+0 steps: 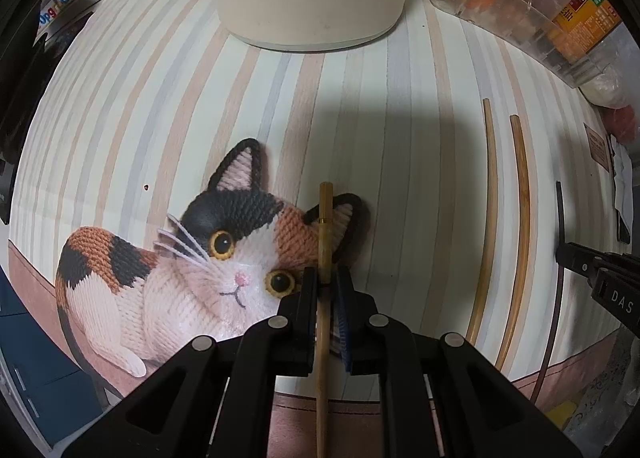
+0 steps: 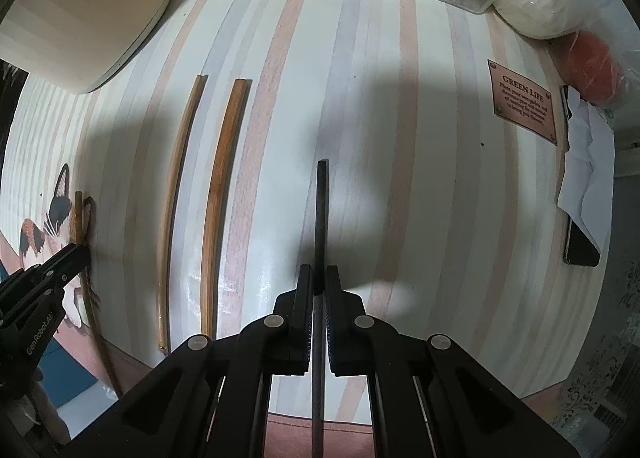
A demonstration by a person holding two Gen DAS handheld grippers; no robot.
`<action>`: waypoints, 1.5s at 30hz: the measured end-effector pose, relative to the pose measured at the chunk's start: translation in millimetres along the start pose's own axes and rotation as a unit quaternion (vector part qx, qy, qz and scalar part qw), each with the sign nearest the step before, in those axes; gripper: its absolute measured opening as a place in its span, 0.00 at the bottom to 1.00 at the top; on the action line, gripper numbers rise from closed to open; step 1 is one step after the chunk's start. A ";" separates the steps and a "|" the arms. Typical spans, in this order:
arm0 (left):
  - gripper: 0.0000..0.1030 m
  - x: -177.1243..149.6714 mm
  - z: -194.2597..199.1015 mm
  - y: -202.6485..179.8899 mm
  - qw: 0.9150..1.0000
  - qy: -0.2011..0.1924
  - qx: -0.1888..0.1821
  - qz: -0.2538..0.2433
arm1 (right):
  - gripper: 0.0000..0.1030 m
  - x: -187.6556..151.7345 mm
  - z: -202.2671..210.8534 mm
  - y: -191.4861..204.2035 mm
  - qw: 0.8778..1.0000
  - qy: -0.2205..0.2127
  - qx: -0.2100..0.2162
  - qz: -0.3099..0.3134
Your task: Organize utensils
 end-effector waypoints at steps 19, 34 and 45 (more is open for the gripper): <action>0.05 1.5 0.8 -13.4 1.000 -0.009 0.011 -0.024 | 0.06 -0.2 9.6 -3.1 0.999 -0.017 -0.029 0.005; 0.04 15.3 91.8 -36.3 0.992 -0.105 -0.052 -0.047 | 0.05 -13.8 92.6 -11.8 0.988 -0.150 0.037 -0.015; 0.04 17.8 155.8 -33.6 0.981 -0.173 -0.062 -0.054 | 0.04 -11.5 147.5 -1.9 0.969 -0.242 0.058 -0.006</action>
Point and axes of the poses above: each gripper's, at about its wrist camera, not at the fingertips, and z roughly against the way its jaws point, y to its left, x to its top, the point moved 7 cm from there along -z, roughly the way its jaws point, and after that the axes turned 5 degrees about z, right-handed, at the moved point
